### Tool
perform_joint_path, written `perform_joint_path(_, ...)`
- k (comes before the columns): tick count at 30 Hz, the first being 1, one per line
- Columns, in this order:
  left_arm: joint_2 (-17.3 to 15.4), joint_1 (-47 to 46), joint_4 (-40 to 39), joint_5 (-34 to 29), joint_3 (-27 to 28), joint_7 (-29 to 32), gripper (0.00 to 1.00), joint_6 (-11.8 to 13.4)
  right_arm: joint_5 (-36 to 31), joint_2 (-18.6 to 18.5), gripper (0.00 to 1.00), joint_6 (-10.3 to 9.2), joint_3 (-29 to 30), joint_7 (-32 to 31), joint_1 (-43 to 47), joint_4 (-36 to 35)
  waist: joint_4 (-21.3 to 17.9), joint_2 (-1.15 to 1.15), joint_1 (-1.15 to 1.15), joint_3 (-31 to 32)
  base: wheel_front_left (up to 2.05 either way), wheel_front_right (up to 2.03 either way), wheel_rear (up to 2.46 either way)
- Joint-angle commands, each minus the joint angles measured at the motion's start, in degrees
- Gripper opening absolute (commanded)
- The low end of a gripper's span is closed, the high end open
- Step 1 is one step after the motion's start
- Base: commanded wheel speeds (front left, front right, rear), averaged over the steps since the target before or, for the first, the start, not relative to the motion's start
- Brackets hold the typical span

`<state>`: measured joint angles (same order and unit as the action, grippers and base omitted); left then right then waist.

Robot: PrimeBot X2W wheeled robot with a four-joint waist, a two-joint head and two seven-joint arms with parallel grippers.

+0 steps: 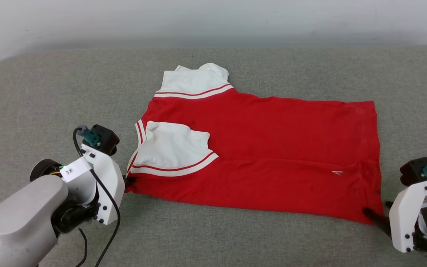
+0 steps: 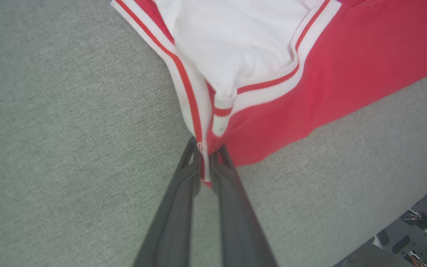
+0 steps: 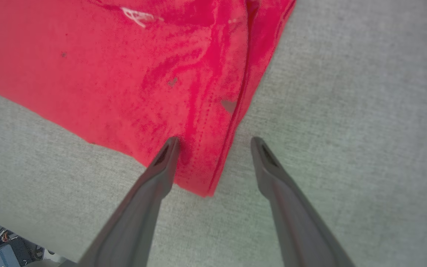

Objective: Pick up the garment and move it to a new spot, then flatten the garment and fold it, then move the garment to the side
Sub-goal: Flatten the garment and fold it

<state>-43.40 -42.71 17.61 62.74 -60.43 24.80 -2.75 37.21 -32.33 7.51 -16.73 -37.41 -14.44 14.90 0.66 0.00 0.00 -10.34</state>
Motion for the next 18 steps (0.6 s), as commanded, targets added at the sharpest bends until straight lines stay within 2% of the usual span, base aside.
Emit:
perform_joint_path(1, -0.1, -0.5, -0.2, 0.0, 0.2, -0.3, 0.0, 0.2, -0.1, 0.8, 1.0, -0.05, -0.2, 0.7, -0.6, 1.1, 0.3, 0.0, 0.0, -0.6, 0.0, 0.0, 0.0)
perform_joint_path(9, 0.6, 0.7, 0.7, 0.6, 0.4, -1.4, 0.0, 0.2, 0.1, 4.3, 1.0, -0.03, -5.7, 5.8, -0.8, 9.8, 0.6, 0.0, 0.0, -1.9, 0.0, 0.0, 0.0)
perform_joint_path(10, 0.7, 1.0, 0.9, 0.8, 0.5, -1.7, 0.0, 0.2, 0.4, 4.3, 0.87, -0.03, -6.0, 6.7, -1.1, 10.3, 0.5, 0.0, 0.0, -1.7, 0.0, 0.0, 0.0)
perform_joint_path(11, 0.8, 1.3, 1.1, 1.0, 0.5, -1.9, 0.0, 0.2, 0.8, 4.0, 0.33, -0.03, -6.5, 7.5, -1.5, 10.5, 0.5, 0.0, 0.0, -1.5, 0.0, 0.0, 0.0)
perform_joint_path(12, 0.8, 1.7, 1.4, 1.1, 0.4, -2.0, 0.0, 0.2, 1.0, 3.5, 0.0, -0.03, -6.9, 8.4, -1.7, 10.4, 0.4, 0.0, 0.0, -1.1, 0.0, 0.0, 0.0)
perform_joint_path(18, 0.3, 3.8, 2.0, 1.6, 0.4, -3.6, 0.0, 0.2, 2.5, -0.6, 0.0, -0.06, -7.4, 13.3, -2.1, 9.1, 0.3, 0.0, 0.0, 2.2, 0.0, 0.0, 0.0)
